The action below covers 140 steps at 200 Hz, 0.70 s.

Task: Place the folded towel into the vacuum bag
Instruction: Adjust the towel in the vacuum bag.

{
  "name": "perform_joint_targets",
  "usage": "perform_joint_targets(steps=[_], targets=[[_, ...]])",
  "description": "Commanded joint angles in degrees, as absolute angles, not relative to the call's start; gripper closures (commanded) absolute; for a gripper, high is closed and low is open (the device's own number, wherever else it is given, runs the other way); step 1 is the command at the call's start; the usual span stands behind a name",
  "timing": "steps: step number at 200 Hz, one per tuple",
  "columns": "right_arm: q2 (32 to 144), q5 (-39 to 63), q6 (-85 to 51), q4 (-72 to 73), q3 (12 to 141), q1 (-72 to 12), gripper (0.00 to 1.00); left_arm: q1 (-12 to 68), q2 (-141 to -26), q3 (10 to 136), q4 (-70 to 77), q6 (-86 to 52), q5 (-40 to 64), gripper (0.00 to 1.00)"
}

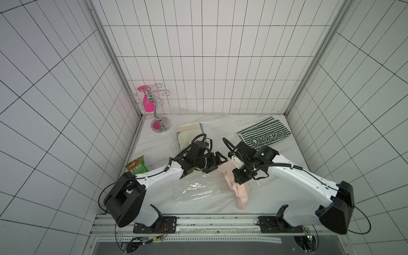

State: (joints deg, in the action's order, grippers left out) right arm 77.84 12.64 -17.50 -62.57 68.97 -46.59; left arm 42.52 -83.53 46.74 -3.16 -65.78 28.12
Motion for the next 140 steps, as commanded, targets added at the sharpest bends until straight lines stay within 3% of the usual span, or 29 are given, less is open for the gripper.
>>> perform_joint_targets(steps=[1, 29, 52, 76, 97, 117, 140], targets=[[78.3, 14.6, -16.7, -62.6, 71.4, -46.2, 0.90, 43.9, -85.1, 44.5, 4.1, -75.4, 25.6, 0.05], [78.0, 15.8, -17.1, -61.8, 70.6, -46.2, 0.90, 44.2, -88.6, 43.2, 8.7, -78.7, 24.9, 0.05], [77.3, 17.3, -17.5, -61.1, 69.4, -46.2, 0.90, 43.0, -91.8, 44.0, 9.7, -78.0, 23.4, 0.16], [76.1, 17.6, -17.3, -61.7, 68.8, -46.2, 0.91, 38.0, -94.0, 44.7, 11.0, -76.8, 24.7, 0.45], [75.7, 17.6, -16.5, -64.3, 69.0, -46.2, 0.91, 33.9, -93.2, 47.5, 8.2, -73.9, 27.2, 0.80], [75.1, 15.6, -16.1, -67.0, 69.3, -46.3, 0.91, 31.6, -90.5, 53.1, 0.0, -67.9, 26.9, 0.99], [73.2, 12.5, -16.6, -69.7, 71.3, -46.1, 0.91, 28.5, -88.0, 58.7, -6.6, -63.0, 27.3, 1.00]])
